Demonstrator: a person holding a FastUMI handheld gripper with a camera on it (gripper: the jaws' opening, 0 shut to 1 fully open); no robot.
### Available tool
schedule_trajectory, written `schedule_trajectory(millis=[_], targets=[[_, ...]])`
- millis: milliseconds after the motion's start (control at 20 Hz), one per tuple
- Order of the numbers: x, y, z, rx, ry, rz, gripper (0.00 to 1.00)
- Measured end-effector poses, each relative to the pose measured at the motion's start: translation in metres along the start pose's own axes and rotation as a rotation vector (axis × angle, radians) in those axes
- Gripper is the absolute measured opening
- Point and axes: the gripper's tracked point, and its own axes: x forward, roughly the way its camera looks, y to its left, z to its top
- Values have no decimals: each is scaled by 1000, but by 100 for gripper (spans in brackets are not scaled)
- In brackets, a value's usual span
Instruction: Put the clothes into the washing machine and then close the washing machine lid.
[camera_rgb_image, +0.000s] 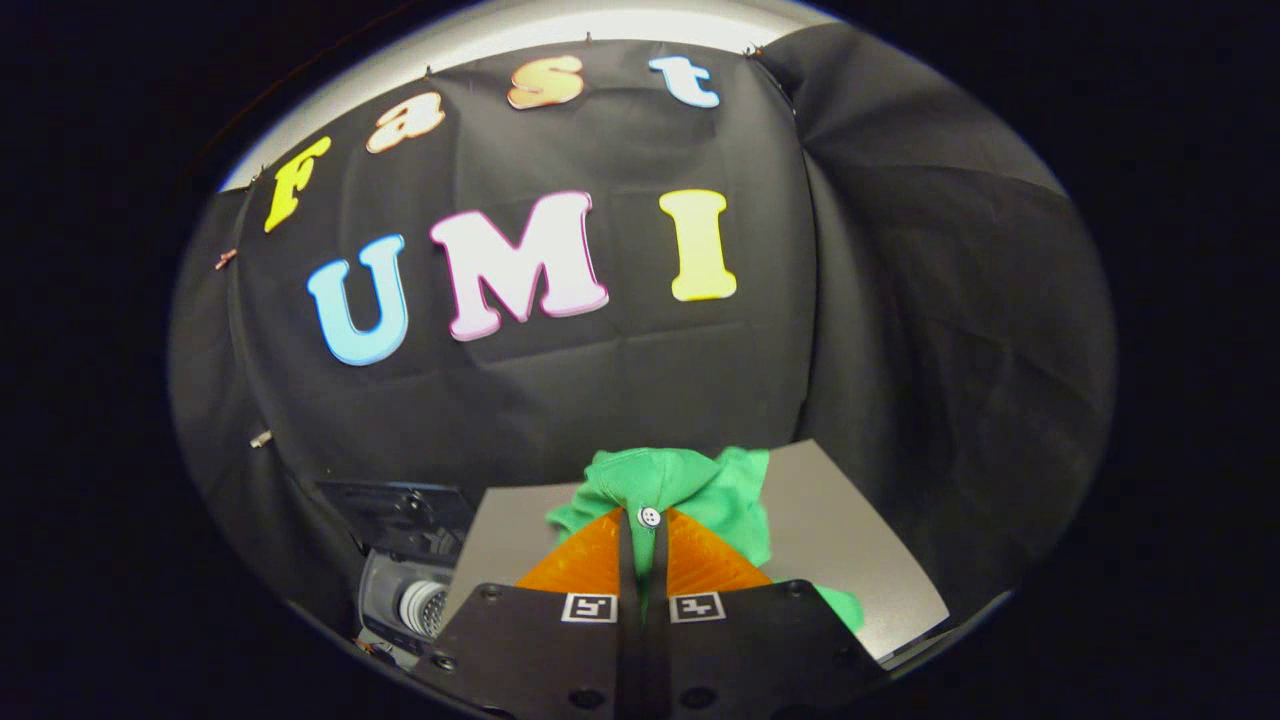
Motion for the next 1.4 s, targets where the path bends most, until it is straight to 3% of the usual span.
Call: schedule_trajectory(millis=[300,550,1000,1400], targets=[[-58,56,65,24,-207,118,4],[-83,137,78,-14,-268,279,4],[-94,279,41,-77,-231,596,4],[-64,363,-36,-141,-108,758,4]])
